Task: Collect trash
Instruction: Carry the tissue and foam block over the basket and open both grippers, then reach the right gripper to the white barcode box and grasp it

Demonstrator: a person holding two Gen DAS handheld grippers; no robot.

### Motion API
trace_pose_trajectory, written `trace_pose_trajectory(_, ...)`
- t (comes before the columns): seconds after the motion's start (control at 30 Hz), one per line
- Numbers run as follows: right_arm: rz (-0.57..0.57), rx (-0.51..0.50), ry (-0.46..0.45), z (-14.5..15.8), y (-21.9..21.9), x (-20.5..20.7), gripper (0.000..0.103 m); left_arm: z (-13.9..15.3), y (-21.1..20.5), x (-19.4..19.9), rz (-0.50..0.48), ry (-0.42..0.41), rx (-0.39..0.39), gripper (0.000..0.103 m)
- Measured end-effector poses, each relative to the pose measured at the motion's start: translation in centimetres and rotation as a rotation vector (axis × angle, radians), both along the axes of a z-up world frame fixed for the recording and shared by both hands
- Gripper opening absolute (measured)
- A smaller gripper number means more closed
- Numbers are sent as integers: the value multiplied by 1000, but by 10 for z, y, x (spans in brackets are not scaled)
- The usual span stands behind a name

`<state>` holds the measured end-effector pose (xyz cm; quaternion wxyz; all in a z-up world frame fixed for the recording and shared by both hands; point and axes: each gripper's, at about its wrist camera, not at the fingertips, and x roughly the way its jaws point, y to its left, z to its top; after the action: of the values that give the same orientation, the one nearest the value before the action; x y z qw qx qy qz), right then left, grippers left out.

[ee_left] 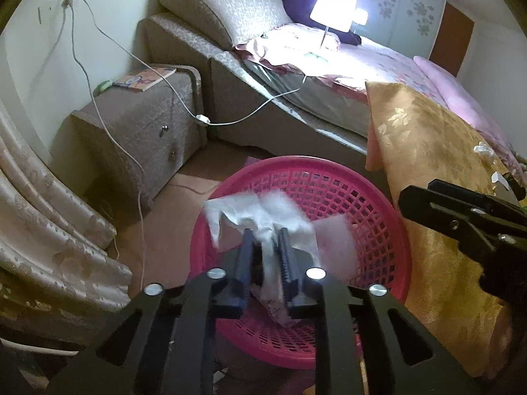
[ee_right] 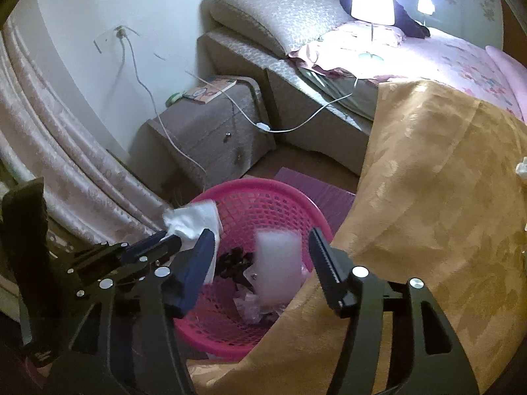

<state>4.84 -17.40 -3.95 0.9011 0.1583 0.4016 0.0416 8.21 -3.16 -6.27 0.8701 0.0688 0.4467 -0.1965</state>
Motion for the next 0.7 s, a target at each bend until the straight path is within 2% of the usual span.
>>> trace_pose_trajectory(0.03,-4,3,-2,0,-1,-1,60,0,0,1,0,2,-1,24)
trace_pose_trajectory(0.1,-9,7,-4,0,-4,-3,61,0,1,1,3,1,-1,39)
trace_pose_trajectory(0.27,-30,18,-16,2,-13,-12,61,3,4,1,28,-1,-13,59)
trace_pose_trajectory(0.47,-55,27,-22,0,-21,-24,64,8,9,1,54,-6,-30,63)
trace_pose_trajectory(0.7,-87,24,-42,2,-29,-46,64,12,2,-6,28,-25,-22,63)
